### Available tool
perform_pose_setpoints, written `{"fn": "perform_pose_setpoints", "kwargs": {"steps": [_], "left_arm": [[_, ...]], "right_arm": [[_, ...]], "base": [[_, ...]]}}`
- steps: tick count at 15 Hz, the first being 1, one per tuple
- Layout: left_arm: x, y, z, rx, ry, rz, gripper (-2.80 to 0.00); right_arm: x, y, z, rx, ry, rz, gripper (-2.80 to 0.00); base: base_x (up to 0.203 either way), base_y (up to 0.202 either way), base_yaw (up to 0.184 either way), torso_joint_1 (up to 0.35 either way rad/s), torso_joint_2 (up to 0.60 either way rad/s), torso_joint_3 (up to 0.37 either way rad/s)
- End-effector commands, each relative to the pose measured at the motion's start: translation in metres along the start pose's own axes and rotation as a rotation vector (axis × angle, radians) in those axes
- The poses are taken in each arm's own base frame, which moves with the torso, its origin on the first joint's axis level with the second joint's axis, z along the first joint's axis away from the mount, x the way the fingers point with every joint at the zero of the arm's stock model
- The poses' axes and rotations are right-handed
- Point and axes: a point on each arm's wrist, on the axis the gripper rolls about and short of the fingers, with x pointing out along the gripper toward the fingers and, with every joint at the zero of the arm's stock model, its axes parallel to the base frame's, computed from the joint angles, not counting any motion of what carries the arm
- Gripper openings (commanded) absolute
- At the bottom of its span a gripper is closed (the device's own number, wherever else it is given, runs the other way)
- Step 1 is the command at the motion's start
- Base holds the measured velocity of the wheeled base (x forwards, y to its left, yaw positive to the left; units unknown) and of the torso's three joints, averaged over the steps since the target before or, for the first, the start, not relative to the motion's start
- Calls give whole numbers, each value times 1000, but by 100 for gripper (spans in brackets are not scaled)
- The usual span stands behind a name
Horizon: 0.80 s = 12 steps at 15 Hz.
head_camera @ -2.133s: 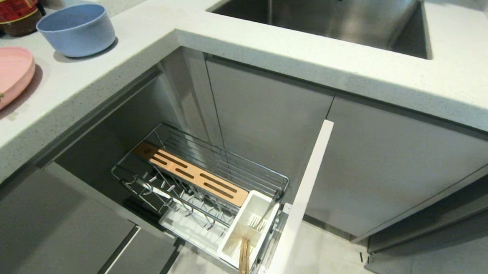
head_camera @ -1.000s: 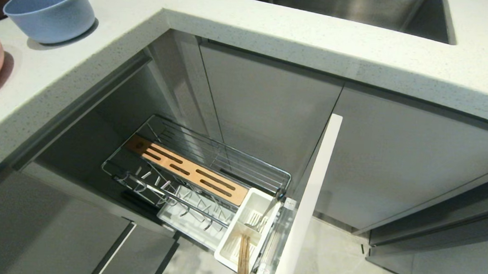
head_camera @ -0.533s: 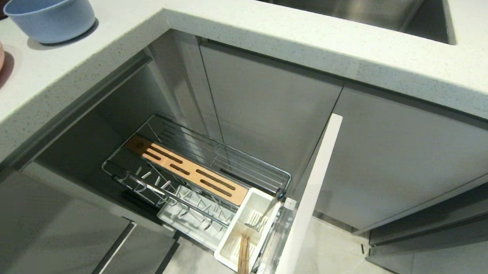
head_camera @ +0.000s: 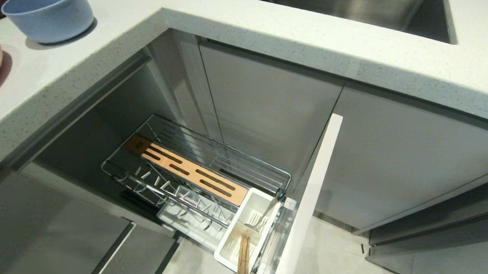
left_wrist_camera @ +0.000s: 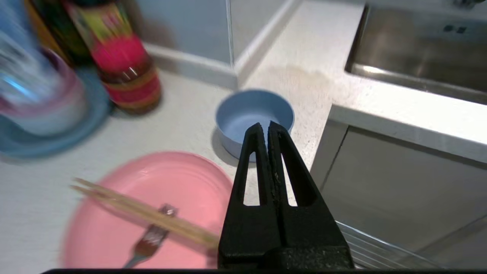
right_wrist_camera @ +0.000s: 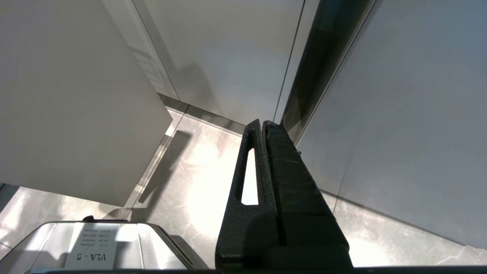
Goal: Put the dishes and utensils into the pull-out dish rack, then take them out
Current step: Pick up the bowl and place it in the cupboard
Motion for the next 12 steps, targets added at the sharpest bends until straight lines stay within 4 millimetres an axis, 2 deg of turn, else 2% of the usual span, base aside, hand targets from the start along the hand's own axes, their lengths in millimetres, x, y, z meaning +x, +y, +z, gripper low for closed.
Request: {"fn": "perform_pose_setpoints", "kwargs": {"steps": [1, 3, 6, 10, 11, 12], "left_arm": [[63, 1, -20, -47, 135, -16, -280], [88, -3, -29, -83, 183, -74, -280], [110, -5, -35, -97, 213, -90, -280], [119, -9, -37, -125, 224, -109, -280], [122, -9, -39, -127, 231, -110, 0], [124, -9, -40, -127, 234, -111, 0]], "right_arm": [[0, 0, 0, -1, 0, 0, -280], [0, 0, 0, -1, 0, -1, -280], [0, 0, 0, -1, 0, -1, -280], [0, 0, 0, -1, 0, -1, -280], [0, 0, 0, -1, 0, 1, -280], [0, 0, 0, -1, 0, 1, -280]], "base": [[0, 0, 0, 0, 0, 0], [0, 0, 0, 0, 0, 0], [0, 0, 0, 0, 0, 0], [0, 0, 0, 0, 0, 0], [0, 0, 0, 0, 0, 0], [0, 0, 0, 0, 0, 0]]}}
